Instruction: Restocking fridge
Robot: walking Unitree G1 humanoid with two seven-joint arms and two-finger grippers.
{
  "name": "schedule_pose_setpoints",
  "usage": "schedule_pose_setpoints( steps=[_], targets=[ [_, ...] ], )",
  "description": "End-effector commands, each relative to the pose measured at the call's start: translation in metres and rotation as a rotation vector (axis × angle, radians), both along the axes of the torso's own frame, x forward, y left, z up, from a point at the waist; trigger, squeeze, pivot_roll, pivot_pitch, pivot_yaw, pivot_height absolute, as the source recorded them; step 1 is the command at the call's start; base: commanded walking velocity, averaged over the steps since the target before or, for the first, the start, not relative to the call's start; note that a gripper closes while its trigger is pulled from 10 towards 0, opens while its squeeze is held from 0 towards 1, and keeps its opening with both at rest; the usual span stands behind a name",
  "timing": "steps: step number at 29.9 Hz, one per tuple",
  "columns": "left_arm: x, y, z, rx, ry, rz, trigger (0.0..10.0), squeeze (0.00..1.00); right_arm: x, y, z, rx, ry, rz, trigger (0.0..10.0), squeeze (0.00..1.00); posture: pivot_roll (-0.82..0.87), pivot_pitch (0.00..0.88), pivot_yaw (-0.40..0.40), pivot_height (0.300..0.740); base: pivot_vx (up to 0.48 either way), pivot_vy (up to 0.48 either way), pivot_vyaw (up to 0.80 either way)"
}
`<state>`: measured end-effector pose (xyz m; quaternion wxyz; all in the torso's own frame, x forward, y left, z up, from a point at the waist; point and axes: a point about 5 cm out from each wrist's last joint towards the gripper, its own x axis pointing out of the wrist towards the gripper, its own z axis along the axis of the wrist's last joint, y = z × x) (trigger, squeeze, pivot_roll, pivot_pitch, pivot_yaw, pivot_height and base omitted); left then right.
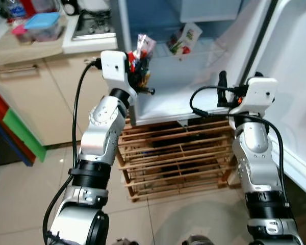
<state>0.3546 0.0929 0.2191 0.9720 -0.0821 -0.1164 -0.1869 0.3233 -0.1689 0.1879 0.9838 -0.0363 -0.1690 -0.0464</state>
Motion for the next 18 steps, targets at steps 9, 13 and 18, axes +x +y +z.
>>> schedule_pose_setpoints(
  steps=[9, 13, 18],
  targets=[
    [0.000, -0.010, 0.007, 0.024, -0.016, -0.042, 10.0, 0.00, -0.007, -0.013, -0.002, -0.040, 0.014, -0.075, 10.0, 0.00, -0.28, 0.019, 0.091, 0.740, 0.000, 0.000, 0.00],
    [0.000, -0.010, 0.005, 0.028, -0.013, -0.048, 10.0, 0.00, -0.013, -0.034, -0.008, -0.059, 0.042, -0.178, 10.0, 0.00, -0.29, 0.023, 0.093, 0.740, 0.000, 0.000, 0.00],
    [-0.001, -0.012, 0.006, 0.031, -0.015, -0.061, 10.0, 0.00, -0.019, -0.068, -0.016, -0.106, 0.096, -0.317, 10.0, 0.00, -0.29, 0.024, 0.100, 0.740, 0.000, 0.000, 0.00]
  ],
)
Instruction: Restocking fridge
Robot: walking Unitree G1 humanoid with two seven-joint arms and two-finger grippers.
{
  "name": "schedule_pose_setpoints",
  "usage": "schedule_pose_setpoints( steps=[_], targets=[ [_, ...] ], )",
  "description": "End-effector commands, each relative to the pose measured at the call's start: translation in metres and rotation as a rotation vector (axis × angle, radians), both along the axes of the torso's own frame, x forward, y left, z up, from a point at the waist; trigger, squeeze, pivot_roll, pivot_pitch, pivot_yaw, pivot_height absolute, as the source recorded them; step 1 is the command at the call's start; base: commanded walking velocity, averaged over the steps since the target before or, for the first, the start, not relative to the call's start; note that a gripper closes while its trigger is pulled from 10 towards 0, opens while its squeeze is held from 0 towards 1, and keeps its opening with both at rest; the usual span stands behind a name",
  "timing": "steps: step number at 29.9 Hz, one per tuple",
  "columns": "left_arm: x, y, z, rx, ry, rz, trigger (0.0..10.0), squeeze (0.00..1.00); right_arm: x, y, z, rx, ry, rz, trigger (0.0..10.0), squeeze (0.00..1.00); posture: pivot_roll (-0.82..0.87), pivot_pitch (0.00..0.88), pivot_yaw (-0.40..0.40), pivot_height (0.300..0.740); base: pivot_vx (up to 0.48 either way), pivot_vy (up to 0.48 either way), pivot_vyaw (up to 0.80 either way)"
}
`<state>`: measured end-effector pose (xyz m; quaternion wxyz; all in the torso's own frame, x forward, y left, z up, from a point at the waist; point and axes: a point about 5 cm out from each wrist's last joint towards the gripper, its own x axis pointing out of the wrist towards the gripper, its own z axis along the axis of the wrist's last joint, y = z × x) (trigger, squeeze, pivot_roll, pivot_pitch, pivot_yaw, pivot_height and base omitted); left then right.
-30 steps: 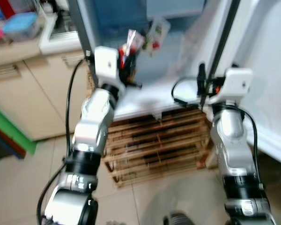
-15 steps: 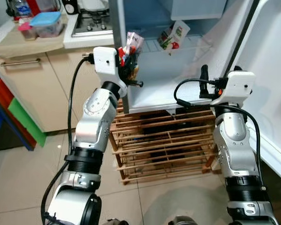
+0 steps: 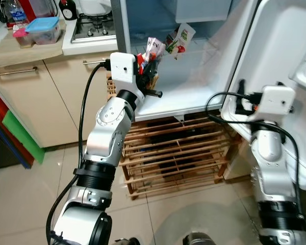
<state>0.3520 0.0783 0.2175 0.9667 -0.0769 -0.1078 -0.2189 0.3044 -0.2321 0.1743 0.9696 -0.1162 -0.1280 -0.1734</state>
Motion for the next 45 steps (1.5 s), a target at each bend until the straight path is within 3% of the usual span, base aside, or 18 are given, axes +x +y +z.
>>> schedule_pose_setpoints(
  steps=[1, 6, 10, 12, 18, 21, 24, 27, 35, 43, 44, 45],
  targets=[
    [0.001, 0.002, 0.008, 0.011, -0.024, 0.002, 10.0, 0.00, -0.002, -0.014, -0.003, 0.002, 0.025, -0.076, 10.0, 0.00, -0.29, 0.024, 0.100, 0.740, 0.000, 0.000, 0.00],
    [0.002, 0.004, 0.008, 0.012, -0.024, 0.002, 10.0, 0.00, -0.005, -0.034, 0.003, -0.005, 0.015, -0.163, 10.0, 0.00, -0.30, 0.027, 0.108, 0.740, 0.000, 0.000, 0.00],
    [0.003, 0.003, 0.009, 0.015, -0.024, -0.001, 10.0, 0.00, -0.001, -0.010, 0.018, -0.008, -0.057, -0.035, 10.0, 0.00, -0.30, 0.026, 0.110, 0.740, 0.000, 0.000, 0.00],
    [0.003, 0.002, 0.009, 0.013, -0.029, -0.004, 10.0, 0.00, 0.001, 0.022, 0.019, 0.013, -0.076, 0.093, 10.0, 0.00, -0.30, 0.025, 0.110, 0.740, 0.000, 0.000, 0.00],
    [0.003, 0.000, 0.010, 0.016, -0.035, -0.013, 10.0, 0.00, 0.001, 0.042, 0.010, 0.052, -0.055, 0.159, 10.0, 0.00, -0.30, 0.025, 0.110, 0.740, 0.000, 0.000, 0.00],
    [0.002, 0.000, 0.010, 0.020, -0.035, -0.016, 10.0, 0.00, 0.001, 0.041, 0.008, 0.040, -0.040, 0.154, 10.0, 0.00, -0.30, 0.025, 0.110, 0.740, 0.000, 0.000, 0.00],
    [0.003, 0.000, 0.009, 0.023, -0.029, -0.016, 10.0, 0.00, 0.000, 0.028, 0.005, 0.012, -0.011, 0.094, 10.0, 0.00, -0.30, 0.025, 0.110, 0.740, 0.000, 0.000, 0.00],
    [0.002, 0.000, 0.008, 0.020, -0.026, -0.015, 10.0, 0.00, -0.004, -0.004, -0.001, -0.015, 0.047, -0.035, 10.0, 0.00, -0.30, 0.030, 0.101, 0.740, 0.000, 0.000, 0.00],
    [0.002, -0.001, 0.006, 0.007, -0.016, -0.013, 10.0, 0.00, -0.006, -0.034, 0.007, 0.024, 0.038, -0.156, 10.0, 0.00, -0.31, 0.035, 0.102, 0.740, 0.000, 0.000, 0.00],
    [0.002, -0.001, 0.007, 0.008, -0.017, -0.015, 10.0, 0.00, -0.002, -0.010, 0.019, 0.014, -0.028, -0.036, 10.0, 0.00, -0.31, 0.035, 0.104, 0.740, 0.000, 0.000, 0.00],
    [0.002, -0.001, 0.006, 0.013, -0.014, -0.015, 10.0, 0.00, -0.002, 0.006, 0.023, 0.007, -0.057, 0.040, 10.0, 0.00, -0.31, 0.039, 0.104, 0.740, 0.000, 0.000, 0.00],
    [0.002, -0.001, 0.006, 0.013, -0.014, -0.015, 10.0, 0.00, -0.002, 0.006, 0.023, 0.007, -0.057, 0.040, 10.0, 0.00, -0.31, 0.039, 0.104, 0.740, 0.000, 0.000, 0.00]
  ],
)
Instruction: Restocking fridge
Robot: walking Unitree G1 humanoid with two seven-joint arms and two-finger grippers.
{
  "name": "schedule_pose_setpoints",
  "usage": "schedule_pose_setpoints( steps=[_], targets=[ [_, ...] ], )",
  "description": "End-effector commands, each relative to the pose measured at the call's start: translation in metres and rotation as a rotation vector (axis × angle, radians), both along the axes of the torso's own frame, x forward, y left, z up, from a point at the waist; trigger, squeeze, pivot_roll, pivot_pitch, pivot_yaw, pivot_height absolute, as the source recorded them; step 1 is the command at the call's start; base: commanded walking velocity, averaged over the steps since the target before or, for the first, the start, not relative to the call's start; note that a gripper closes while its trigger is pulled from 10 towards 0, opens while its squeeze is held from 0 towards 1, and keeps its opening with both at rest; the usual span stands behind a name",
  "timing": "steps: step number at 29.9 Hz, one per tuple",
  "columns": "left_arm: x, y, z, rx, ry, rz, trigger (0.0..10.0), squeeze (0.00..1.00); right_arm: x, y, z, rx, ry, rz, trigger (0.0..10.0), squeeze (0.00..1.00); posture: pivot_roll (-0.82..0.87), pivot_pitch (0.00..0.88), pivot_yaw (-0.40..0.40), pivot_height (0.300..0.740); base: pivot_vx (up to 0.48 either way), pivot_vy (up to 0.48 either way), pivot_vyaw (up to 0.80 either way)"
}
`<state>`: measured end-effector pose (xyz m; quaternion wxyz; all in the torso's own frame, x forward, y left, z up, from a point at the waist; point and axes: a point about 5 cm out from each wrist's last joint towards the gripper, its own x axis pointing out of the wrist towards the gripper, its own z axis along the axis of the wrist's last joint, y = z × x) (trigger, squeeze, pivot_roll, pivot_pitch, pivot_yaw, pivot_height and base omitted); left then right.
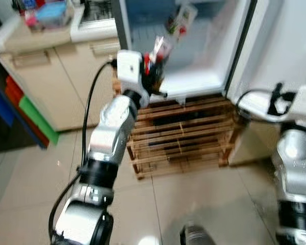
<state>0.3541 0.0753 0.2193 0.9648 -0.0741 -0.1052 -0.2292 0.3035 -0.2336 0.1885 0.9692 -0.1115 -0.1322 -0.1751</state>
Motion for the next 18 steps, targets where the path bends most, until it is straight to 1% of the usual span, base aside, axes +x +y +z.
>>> schedule_pose_setpoints(
  steps=[1, 2, 3, 7, 8, 9, 11, 15, 18],
  targets=[
    [0.000, 0.002, 0.003, 0.006, -0.013, 0.005, 10.0, 0.00, -0.001, 0.015, 0.010, 0.005, -0.057, 0.077, 10.0, 0.00, -0.31, 0.039, 0.104, 0.740, 0.000, 0.000, 0.00],
    [0.001, 0.003, 0.002, 0.009, -0.006, 0.006, 10.0, 0.00, -0.002, 0.032, 0.008, 0.030, -0.064, 0.150, 10.0, 0.00, -0.31, 0.039, 0.101, 0.740, 0.000, 0.000, 0.00],
    [0.002, 0.002, 0.002, 0.013, -0.006, 0.003, 10.0, 0.00, -0.003, 0.037, 0.006, 0.037, -0.058, 0.173, 10.0, 0.00, -0.31, 0.039, 0.101, 0.740, 0.000, 0.000, 0.00],
    [0.002, 0.001, 0.004, 0.029, -0.016, -0.006, 10.0, 0.00, -0.005, 0.052, -0.006, 0.072, -0.011, 0.231, 10.0, 0.00, -0.31, 0.037, 0.101, 0.740, 0.000, 0.000, 0.00],
    [0.002, 0.001, 0.005, 0.021, -0.022, -0.013, 10.0, 0.00, -0.005, 0.055, -0.009, 0.084, 0.001, 0.243, 10.0, 0.00, -0.31, 0.036, 0.102, 0.740, 0.382, -0.285, 0.00],
    [0.002, 0.001, 0.005, 0.021, -0.022, -0.013, 10.0, 0.00, -0.005, 0.055, -0.009, 0.084, 0.001, 0.243, 10.0, 0.00, -0.31, 0.036, 0.102, 0.740, 0.382, -0.285, 0.00],
    [0.001, 0.000, 0.006, 0.007, -0.025, -0.020, 10.0, 0.00, -0.005, 0.057, -0.011, 0.092, 0.009, 0.252, 10.0, 0.00, -0.31, 0.033, 0.104, 0.740, 0.446, 0.000, 0.00],
    [0.000, -0.002, 0.007, -0.009, -0.028, -0.033, 10.0, 0.00, -0.004, 0.052, -0.012, 0.089, 0.018, 0.241, 10.0, 0.00, -0.31, 0.027, 0.107, 0.740, 0.437, 0.000, 0.00],
    [0.001, -0.002, 0.008, -0.006, -0.031, -0.033, 10.0, 0.00, -0.004, 0.052, -0.012, 0.088, 0.017, 0.243, 10.0, 0.00, -0.31, 0.024, 0.108, 0.740, 0.466, 0.000, 0.00]
  ],
)
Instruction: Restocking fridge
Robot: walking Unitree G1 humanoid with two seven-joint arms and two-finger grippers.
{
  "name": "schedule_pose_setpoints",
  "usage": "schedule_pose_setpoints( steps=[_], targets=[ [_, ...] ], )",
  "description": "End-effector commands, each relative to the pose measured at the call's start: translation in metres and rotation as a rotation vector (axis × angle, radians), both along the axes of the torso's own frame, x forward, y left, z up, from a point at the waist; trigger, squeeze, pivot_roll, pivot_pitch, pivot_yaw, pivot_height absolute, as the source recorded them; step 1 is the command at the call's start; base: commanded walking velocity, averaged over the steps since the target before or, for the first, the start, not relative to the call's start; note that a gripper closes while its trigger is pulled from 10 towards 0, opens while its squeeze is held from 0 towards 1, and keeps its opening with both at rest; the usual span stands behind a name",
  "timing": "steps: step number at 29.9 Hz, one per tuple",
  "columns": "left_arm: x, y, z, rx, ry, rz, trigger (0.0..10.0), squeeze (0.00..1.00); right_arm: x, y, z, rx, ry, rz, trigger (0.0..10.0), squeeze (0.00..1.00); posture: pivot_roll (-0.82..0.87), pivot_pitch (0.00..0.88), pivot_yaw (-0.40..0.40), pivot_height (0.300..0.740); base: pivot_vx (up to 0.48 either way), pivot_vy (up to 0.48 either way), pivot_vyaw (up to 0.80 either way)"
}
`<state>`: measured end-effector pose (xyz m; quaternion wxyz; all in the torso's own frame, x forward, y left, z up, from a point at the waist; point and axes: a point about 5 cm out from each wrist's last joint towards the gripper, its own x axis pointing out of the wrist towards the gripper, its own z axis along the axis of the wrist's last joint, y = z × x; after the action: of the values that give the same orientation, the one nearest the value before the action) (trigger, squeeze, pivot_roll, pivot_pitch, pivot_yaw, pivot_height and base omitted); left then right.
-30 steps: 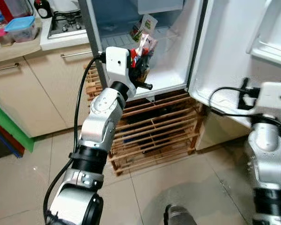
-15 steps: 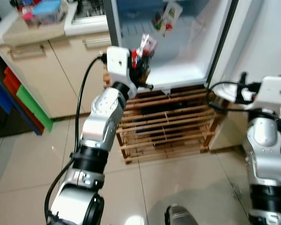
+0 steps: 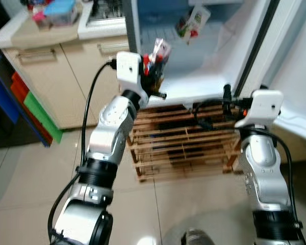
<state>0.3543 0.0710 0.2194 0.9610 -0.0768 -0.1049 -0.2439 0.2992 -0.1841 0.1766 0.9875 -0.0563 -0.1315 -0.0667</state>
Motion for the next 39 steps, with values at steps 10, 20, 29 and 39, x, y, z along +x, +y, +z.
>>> schedule_pose_setpoints(
  steps=[10, 20, 29, 39],
  targets=[
    [0.001, 0.001, 0.009, 0.010, -0.046, -0.013, 10.0, 0.00, 0.001, 0.005, -0.001, 0.001, 0.003, 0.022, 10.0, 0.00, -0.31, 0.011, 0.109, 0.740, 0.478, 0.000, 0.00],
    [0.000, 0.001, 0.008, 0.031, -0.049, -0.012, 10.0, 0.00, 0.001, 0.007, -0.003, 0.003, 0.005, 0.026, 10.0, 0.00, -0.31, 0.015, 0.109, 0.740, 0.325, 0.000, 0.00],
    [0.006, -0.002, 0.000, 0.031, 0.034, -0.035, 10.0, 0.00, -0.002, 0.006, -0.005, 0.004, 0.013, 0.023, 10.0, 0.00, -0.32, 0.039, 0.101, 0.740, 0.000, 0.000, 0.00],
    [0.003, -0.032, -0.028, 0.092, 0.265, -0.136, 10.0, 0.00, -0.013, 0.009, -0.006, -0.022, 0.023, 0.027, 10.0, 0.00, -0.37, 0.091, 0.119, 0.740, 0.000, 0.000, 0.00]
  ],
)
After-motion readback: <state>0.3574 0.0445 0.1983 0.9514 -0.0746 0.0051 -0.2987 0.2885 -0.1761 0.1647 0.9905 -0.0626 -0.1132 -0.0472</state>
